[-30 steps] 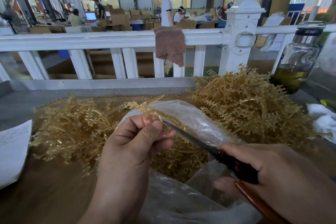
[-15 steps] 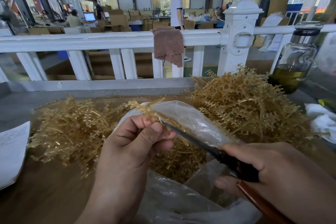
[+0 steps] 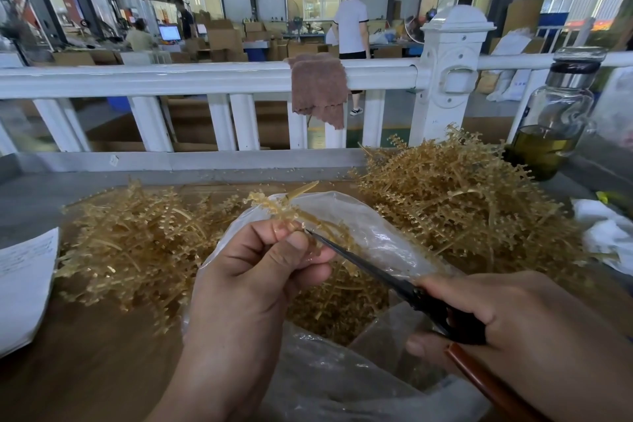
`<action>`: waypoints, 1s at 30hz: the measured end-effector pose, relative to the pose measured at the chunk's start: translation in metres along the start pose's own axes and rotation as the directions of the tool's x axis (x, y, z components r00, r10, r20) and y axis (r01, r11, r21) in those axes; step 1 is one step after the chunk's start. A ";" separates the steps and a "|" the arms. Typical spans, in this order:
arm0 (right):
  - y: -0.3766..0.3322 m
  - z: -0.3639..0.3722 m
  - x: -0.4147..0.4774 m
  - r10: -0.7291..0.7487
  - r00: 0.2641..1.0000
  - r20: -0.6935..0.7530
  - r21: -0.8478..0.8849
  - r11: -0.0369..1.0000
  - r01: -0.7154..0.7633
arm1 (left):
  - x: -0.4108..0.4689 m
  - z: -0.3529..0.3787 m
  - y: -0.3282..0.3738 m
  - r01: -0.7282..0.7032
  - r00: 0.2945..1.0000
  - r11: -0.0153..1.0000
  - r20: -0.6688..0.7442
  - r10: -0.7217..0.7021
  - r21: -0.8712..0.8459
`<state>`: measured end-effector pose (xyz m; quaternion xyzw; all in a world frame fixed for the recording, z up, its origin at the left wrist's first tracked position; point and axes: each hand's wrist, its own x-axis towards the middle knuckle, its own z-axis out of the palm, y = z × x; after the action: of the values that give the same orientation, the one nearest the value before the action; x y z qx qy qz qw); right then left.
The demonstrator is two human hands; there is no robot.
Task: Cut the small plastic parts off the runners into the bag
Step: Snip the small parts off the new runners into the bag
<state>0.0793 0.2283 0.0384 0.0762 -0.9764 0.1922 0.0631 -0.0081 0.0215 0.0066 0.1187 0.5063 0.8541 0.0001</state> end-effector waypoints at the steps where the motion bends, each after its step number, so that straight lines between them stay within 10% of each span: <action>1: 0.000 0.000 0.000 -0.002 1.000 0.000 0.001 1.000 0.002 | 0.000 0.000 0.000 0.003 1.000 1.000 -0.001 -0.003 -0.001; 30: -0.006 -0.001 0.001 0.063 0.997 0.048 0.032 0.997 -0.064 | 0.001 -0.001 0.003 0.002 1.000 1.000 0.002 -0.002 0.004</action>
<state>0.0798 0.2233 0.0412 0.0507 -0.9762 0.2084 0.0325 -0.0091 0.0196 0.0090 0.1191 0.5081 0.8530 0.0012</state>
